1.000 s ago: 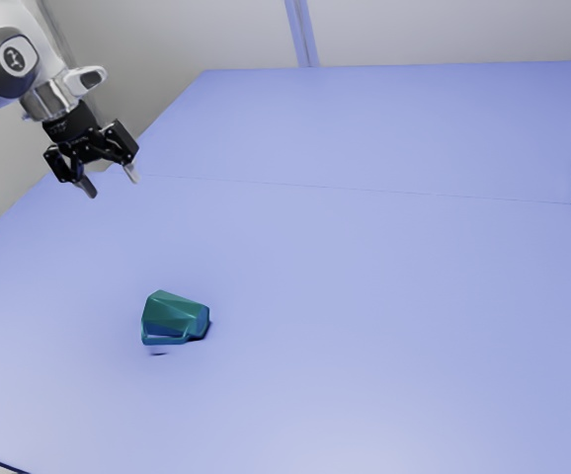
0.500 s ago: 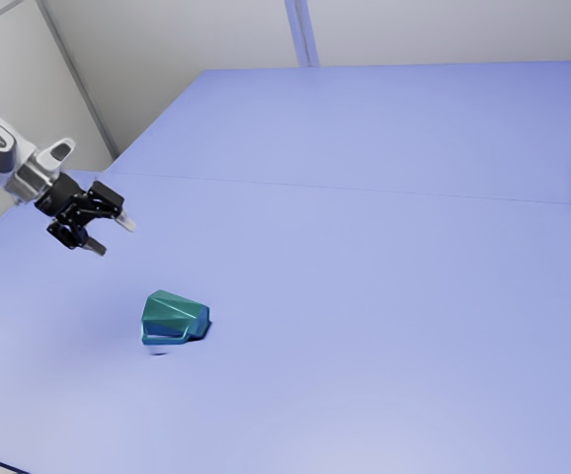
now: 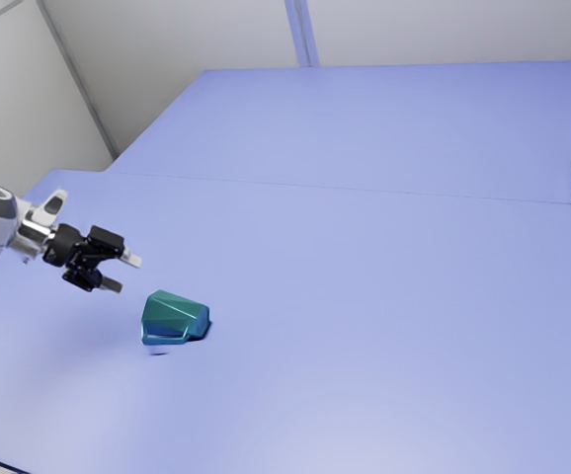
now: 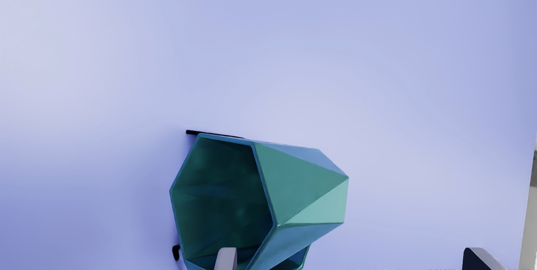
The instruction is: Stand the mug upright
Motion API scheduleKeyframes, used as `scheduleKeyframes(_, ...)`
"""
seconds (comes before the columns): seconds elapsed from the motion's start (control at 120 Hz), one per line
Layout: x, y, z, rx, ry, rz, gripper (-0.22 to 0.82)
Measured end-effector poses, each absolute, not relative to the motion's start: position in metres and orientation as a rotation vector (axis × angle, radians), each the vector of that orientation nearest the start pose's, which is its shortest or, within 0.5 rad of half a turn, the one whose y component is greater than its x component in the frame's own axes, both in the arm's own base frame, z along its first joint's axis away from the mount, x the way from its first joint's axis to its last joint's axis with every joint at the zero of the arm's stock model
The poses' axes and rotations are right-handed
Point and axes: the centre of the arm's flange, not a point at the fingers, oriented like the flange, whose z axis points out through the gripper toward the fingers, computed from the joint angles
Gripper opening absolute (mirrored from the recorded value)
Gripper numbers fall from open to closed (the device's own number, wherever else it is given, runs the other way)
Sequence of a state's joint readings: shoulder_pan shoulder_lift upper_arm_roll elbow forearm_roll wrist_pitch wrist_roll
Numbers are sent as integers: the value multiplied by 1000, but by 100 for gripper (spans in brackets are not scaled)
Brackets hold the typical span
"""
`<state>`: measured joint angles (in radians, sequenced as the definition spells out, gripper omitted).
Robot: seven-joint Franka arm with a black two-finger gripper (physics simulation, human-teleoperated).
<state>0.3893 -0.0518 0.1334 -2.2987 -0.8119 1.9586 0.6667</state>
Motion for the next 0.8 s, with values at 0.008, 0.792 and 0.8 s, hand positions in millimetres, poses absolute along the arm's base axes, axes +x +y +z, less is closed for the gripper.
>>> scheduleKeyframes(0.008, 443, 200, 364, 2372, 344, 213, 59)
scheduleKeyframes(0.792, 443, 195, 286, 2297, 228, 236, 59)
scheduleKeyframes(0.8, 443, 195, 286, 2297, 226, 237, 59)
